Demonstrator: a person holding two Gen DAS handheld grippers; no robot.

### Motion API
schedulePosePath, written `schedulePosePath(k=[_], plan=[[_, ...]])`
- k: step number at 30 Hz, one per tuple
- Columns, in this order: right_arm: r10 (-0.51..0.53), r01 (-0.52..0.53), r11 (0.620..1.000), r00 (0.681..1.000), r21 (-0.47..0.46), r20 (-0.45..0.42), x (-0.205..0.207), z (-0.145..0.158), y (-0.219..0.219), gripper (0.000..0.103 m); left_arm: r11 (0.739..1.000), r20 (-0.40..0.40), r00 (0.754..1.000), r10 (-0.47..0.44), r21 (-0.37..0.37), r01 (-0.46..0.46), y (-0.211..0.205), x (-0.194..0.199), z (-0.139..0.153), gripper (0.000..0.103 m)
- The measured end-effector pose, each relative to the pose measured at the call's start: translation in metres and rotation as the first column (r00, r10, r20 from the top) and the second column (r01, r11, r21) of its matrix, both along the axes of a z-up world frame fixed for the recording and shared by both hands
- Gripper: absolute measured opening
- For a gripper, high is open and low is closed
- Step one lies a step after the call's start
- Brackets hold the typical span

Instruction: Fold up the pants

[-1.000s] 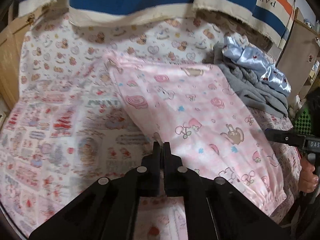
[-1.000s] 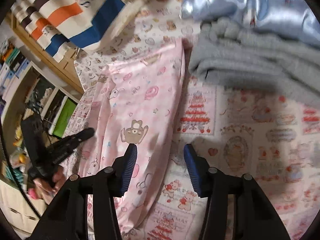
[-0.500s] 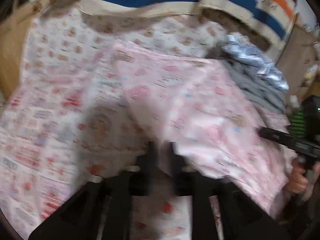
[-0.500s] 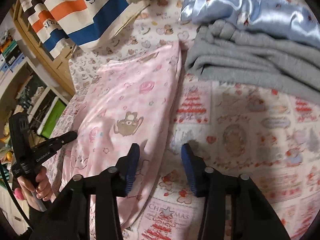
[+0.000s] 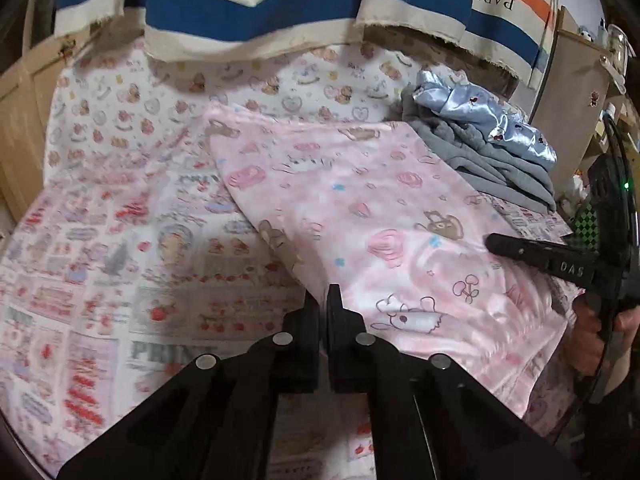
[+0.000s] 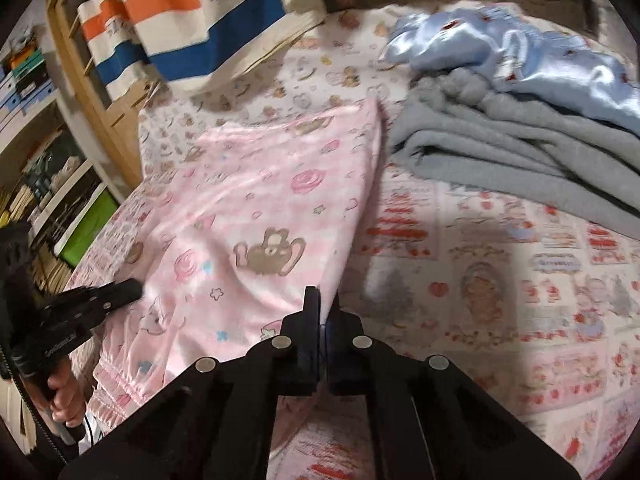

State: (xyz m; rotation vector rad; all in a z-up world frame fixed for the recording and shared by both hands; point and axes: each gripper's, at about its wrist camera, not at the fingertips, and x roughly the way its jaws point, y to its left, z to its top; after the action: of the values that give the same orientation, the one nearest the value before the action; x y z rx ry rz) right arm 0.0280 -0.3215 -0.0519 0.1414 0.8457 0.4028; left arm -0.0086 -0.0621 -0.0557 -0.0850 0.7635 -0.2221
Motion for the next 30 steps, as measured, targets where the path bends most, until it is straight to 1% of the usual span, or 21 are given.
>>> schedulePosePath(k=[2, 5, 7, 8, 9, 10, 11, 12, 13, 15, 16, 18, 20, 23, 24, 26, 28, 30], plan=[[0.004, -0.004, 1.000, 1.000, 0.008, -0.014, -0.001, 0.000, -0.004, 0.002, 1.000, -0.003, 1.000, 0.003, -0.003, -0.003, 0.004, -0.002, 0.002, 0.002], [0.006, -0.006, 1.000, 1.000, -0.012, -0.016, -0.002, -0.004, -0.006, 0.002, 1.000, -0.007, 1.000, 0.004, 0.018, -0.004, 0.004, -0.003, 0.000, 0.002], [0.004, -0.004, 1.000, 0.999, 0.020, -0.032, -0.003, -0.007, -0.012, 0.005, 1.000, -0.017, 1.000, 0.000, 0.003, 0.000, 0.006, -0.007, -0.002, 0.004], [-0.001, 0.003, 0.999, 0.999, 0.042, -0.034, -0.005, -0.008, -0.017, 0.009, 1.000, -0.024, 1.000, -0.008, -0.020, 0.008, 0.008, -0.010, -0.003, 0.007], [-0.011, 0.013, 0.998, 0.999, 0.055, -0.038, -0.009, -0.007, -0.021, 0.020, 0.999, -0.019, 1.000, -0.022, -0.039, 0.021, 0.008, -0.016, -0.001, 0.010], [-0.021, 0.024, 0.997, 0.999, 0.076, -0.042, -0.015, -0.006, -0.027, 0.038, 0.998, -0.007, 0.999, -0.038, -0.045, 0.037, 0.008, -0.022, 0.000, 0.012], [-0.021, 0.024, 0.995, 0.999, 0.101, -0.038, -0.022, -0.004, -0.031, 0.047, 0.998, 0.008, 0.999, -0.046, -0.042, 0.046, 0.007, -0.030, 0.003, 0.013], [-0.017, 0.020, 0.993, 0.999, 0.119, -0.030, -0.029, -0.002, -0.034, 0.051, 0.998, 0.023, 0.999, -0.047, -0.041, 0.048, 0.006, -0.039, 0.005, 0.014], [-0.004, 0.007, 0.992, 1.000, 0.130, -0.021, -0.038, 0.002, -0.035, 0.051, 0.997, 0.031, 0.998, -0.052, -0.055, 0.054, 0.005, -0.047, 0.007, 0.015], [0.024, -0.022, 0.990, 1.000, 0.142, -0.012, -0.052, 0.007, -0.032, 0.051, 0.991, 0.028, 0.997, -0.069, -0.114, 0.072, 0.003, -0.058, 0.009, 0.020], [0.030, -0.027, 0.988, 0.999, 0.150, -0.019, -0.059, 0.008, -0.030, 0.051, 0.987, 0.024, 0.997, -0.079, -0.138, 0.081, 0.001, -0.062, 0.009, 0.021], [0.044, -0.037, 0.986, 0.998, 0.160, -0.043, -0.065, 0.006, -0.024, 0.051, 0.983, 0.015, 0.995, -0.096, -0.156, 0.097, -0.008, -0.067, 0.007, 0.025], [0.057, -0.042, 0.982, 0.996, 0.186, -0.073, -0.069, 0.000, -0.013, 0.051, 0.982, 0.007, 0.996, -0.088, -0.166, 0.088, -0.016, -0.066, 0.003, 0.027], [0.053, -0.033, 0.979, 0.994, 0.203, -0.094, -0.070, -0.007, -0.005, 0.050, 0.972, -0.041, 0.997, -0.072, -0.225, 0.061, -0.017, -0.059, -0.007, 0.028], [0.049, -0.028, 0.977, 0.994, 0.212, -0.096, -0.070, -0.008, -0.004, 0.050, 0.971, -0.051, 0.996, -0.070, -0.234, 0.057, -0.017, -0.058, -0.009, 0.028], [0.045, -0.024, 0.978, 0.994, 0.207, -0.096, -0.073, -0.008, -0.003, 0.046, 0.972, -0.065, 0.996, -0.064, -0.230, 0.047, -0.016, -0.060, -0.013, 0.028], [0.071, -0.044, 0.974, 0.991, 0.222, -0.114, -0.074, -0.010, -0.001, 0.035, 0.970, -0.070, 0.995, -0.072, -0.235, 0.053, -0.016, -0.063, -0.016, 0.027], [0.073, -0.050, 0.977, 0.992, 0.207, -0.102, -0.076, -0.010, 0.001, 0.032, 0.967, -0.073, 0.994, -0.075, -0.250, 0.055, -0.015, -0.065, -0.019, 0.026]])
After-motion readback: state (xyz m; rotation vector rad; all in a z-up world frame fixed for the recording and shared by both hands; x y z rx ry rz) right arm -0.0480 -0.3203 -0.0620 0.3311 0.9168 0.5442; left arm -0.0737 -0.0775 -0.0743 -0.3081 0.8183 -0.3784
